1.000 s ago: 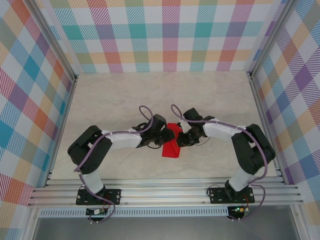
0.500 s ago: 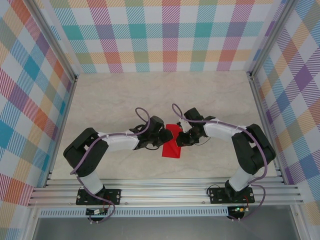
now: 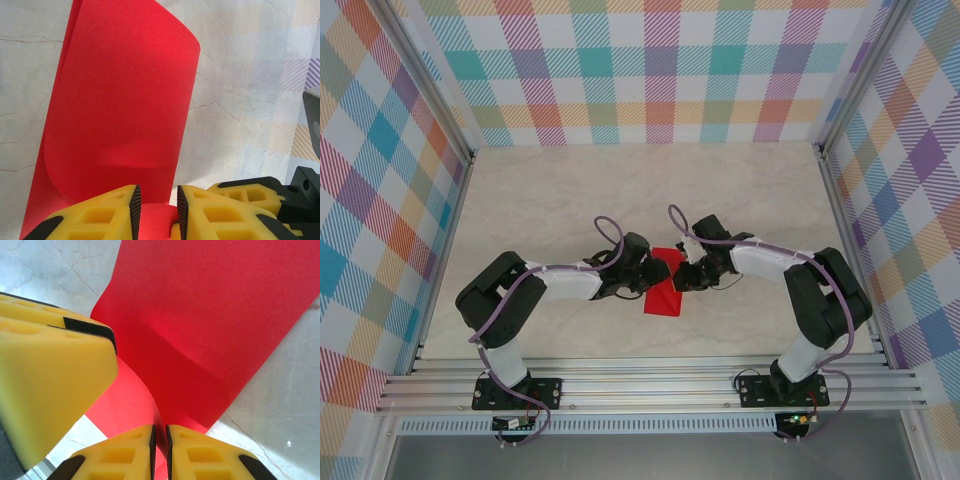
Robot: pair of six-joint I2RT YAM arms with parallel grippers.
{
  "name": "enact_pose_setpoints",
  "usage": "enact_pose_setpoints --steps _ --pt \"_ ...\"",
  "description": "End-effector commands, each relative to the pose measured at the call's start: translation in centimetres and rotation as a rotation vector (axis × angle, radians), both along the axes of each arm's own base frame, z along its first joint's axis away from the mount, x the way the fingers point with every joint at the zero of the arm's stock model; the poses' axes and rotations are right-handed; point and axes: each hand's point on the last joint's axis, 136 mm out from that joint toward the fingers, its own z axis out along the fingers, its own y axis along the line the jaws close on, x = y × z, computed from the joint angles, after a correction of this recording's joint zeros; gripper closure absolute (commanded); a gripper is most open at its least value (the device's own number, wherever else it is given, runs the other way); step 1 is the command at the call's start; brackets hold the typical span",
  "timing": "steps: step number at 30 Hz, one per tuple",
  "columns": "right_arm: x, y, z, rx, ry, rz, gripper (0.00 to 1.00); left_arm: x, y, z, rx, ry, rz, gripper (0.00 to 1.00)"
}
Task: Fold a paper plane with a square sheet of paper (pick it up from the middle)
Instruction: Fold the triangle a second time at the center of the table.
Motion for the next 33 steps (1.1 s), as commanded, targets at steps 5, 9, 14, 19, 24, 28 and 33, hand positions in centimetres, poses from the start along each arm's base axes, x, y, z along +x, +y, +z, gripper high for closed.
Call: enact_pose_setpoints --steps 5,9,14,19,24,28,33 --pt "-0.5 0.4 0.8 0.075 0.022 -0.012 0.82 -0.2 -0.6 -0.5 -0.007 0.005 0.005 0.73" --pt "-1.0 0.7 1.3 0.127 0.043 -0.025 0.75 -0.1 -0.5 -0.6 -0.010 0.004 0.013 0.74" --pt "-1.6 0.8 1.5 0.167 0.073 -0.050 0.69 -0.1 -0.6 -0.5 -0.012 0.002 0.015 0.74" --pt "-2.0 1.1 2.1 0.216 0.094 -0.081 0.63 0.0 -0.6 -0.6 -0.011 0.003 0.015 0.74" --pt "-2.1 1.0 2.0 0.224 0.104 -0.124 0.58 -0.1 -0.6 -0.6 -0.012 0.005 0.016 0.74" --pt "-2.0 0.8 1.6 0.226 0.097 -0.149 0.58 0.0 -0.7 -0.5 -0.016 0.003 0.017 0.74" --pt "-1.9 0.8 1.1 0.244 0.085 -0.174 0.62 0.2 -0.8 -0.4 -0.019 0.000 0.017 0.74"
